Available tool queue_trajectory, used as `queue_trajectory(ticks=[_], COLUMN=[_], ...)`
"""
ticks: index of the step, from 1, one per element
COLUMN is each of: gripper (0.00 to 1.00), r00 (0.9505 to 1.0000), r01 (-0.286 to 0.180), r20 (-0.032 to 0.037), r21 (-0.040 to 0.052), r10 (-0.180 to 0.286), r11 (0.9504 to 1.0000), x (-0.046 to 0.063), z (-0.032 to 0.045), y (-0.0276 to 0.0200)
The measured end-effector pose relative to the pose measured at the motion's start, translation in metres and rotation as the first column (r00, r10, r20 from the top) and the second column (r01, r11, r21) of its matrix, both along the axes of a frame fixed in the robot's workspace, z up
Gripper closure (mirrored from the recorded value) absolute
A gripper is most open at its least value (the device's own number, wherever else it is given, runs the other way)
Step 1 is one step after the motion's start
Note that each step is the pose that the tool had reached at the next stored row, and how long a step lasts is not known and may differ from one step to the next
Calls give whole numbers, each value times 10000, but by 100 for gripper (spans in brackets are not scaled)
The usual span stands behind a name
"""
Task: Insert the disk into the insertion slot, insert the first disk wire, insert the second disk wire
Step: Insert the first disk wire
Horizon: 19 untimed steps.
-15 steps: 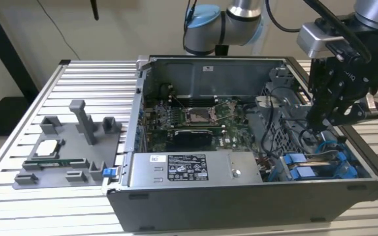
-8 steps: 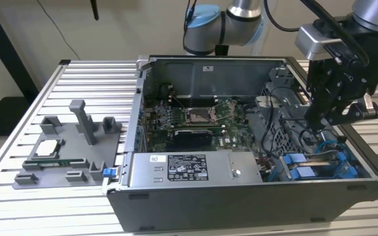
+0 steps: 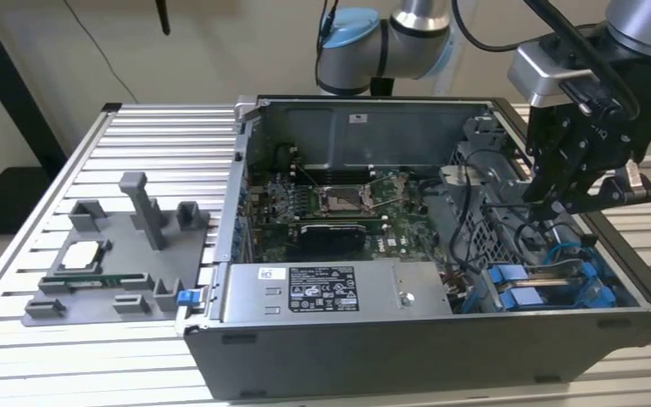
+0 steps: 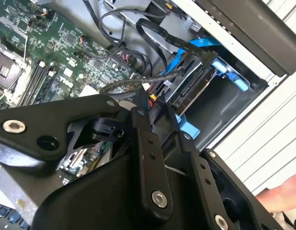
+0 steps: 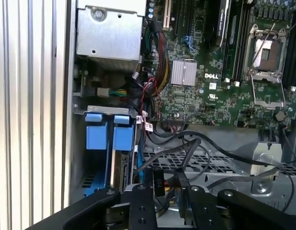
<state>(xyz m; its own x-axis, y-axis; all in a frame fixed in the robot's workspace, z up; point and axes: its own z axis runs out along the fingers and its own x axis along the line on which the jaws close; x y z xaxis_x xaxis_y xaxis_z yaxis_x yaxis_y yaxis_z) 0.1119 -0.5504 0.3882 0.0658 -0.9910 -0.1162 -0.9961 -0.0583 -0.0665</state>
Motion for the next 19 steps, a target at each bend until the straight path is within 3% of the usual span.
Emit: queue_trajectory(ticks=[9,15,16,19], gripper=[0,0,100,100], r00=[10000,9999,9998,9998], r01=[-86,-92,-93,-92], r20=[33,142,154,163], r21=[4,10,11,11], r10=[86,91,93,92], r11=[10000,10000,10000,10000], x=[-8,-22,-22,-23], z=[-2,-8,-9,-9], y=[-30,-31,-31,-31])
